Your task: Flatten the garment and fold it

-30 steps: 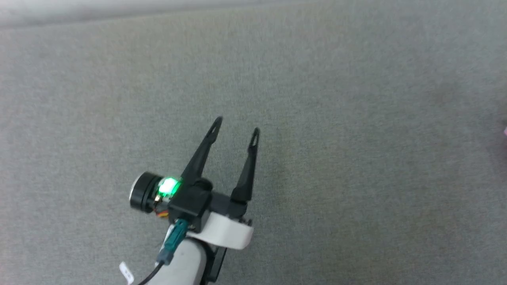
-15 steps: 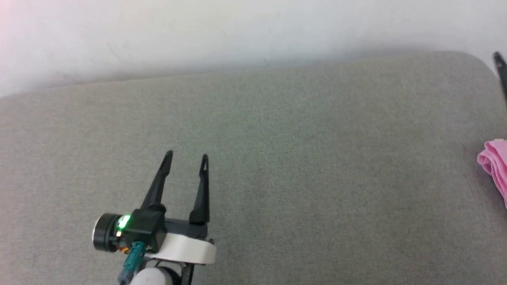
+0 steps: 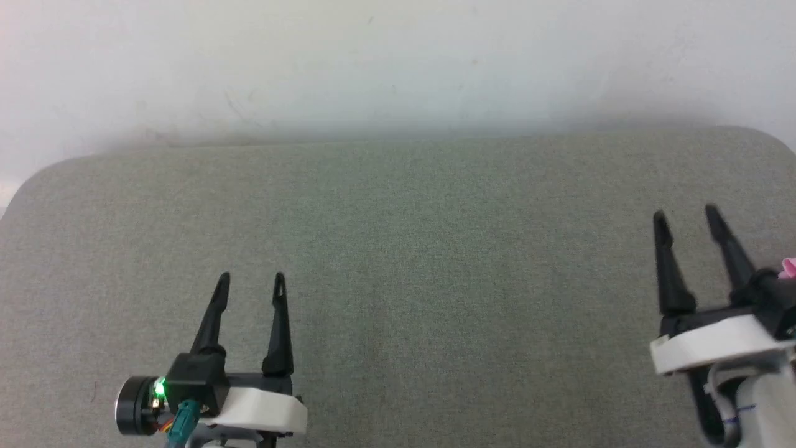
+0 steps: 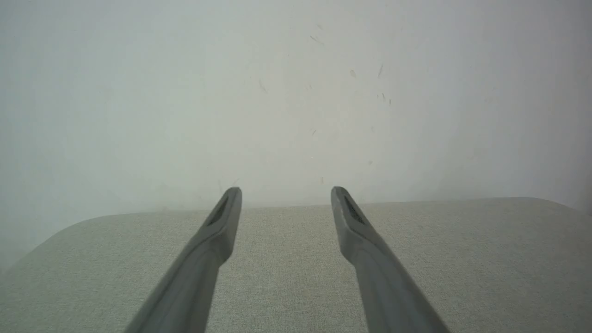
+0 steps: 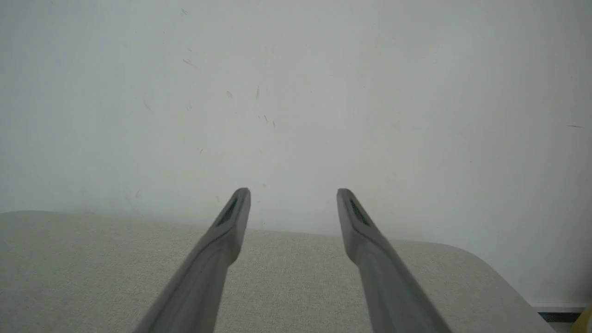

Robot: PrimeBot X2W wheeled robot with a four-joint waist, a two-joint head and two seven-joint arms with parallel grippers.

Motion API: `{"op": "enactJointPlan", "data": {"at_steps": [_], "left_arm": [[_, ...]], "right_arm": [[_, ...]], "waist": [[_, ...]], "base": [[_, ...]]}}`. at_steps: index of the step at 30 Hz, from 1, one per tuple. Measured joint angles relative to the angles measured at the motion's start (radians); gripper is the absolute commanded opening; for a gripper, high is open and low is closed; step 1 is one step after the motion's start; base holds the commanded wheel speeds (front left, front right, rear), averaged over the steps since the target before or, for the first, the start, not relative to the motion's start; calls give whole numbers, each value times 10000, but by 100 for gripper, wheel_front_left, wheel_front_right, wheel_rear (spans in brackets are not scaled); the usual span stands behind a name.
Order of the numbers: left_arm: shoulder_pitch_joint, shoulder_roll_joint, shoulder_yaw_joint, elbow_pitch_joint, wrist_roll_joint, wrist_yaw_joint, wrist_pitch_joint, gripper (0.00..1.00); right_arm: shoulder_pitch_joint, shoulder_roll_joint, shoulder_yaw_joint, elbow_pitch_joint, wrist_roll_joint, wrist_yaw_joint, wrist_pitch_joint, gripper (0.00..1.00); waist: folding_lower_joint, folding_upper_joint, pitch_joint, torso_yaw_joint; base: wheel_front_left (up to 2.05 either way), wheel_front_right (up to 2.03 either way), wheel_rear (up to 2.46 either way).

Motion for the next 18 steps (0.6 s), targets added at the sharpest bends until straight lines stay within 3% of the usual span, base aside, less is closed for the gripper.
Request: {"op": "enactJointPlan", "data": {"at_steps": [3,7,18], "left_arm": [[231,-25,65,188,13,84,0,100],[389,-61,40,322,77,153,0,100],[538,-138,153,523,-17,487,0,100]], "right_arm": [[554,602,19,-134,-230,0,-17,100],[1086,924,65,-209,-527,0,-75,100],[1351,1151,113,-412,-706,-2,-82,100]], "waist": [[-1,0,-119,41],[-1,0,-213,76],[0,1,-231,145]], "base": [[0,0,0],[0,0,0],[0,0,0]]}}
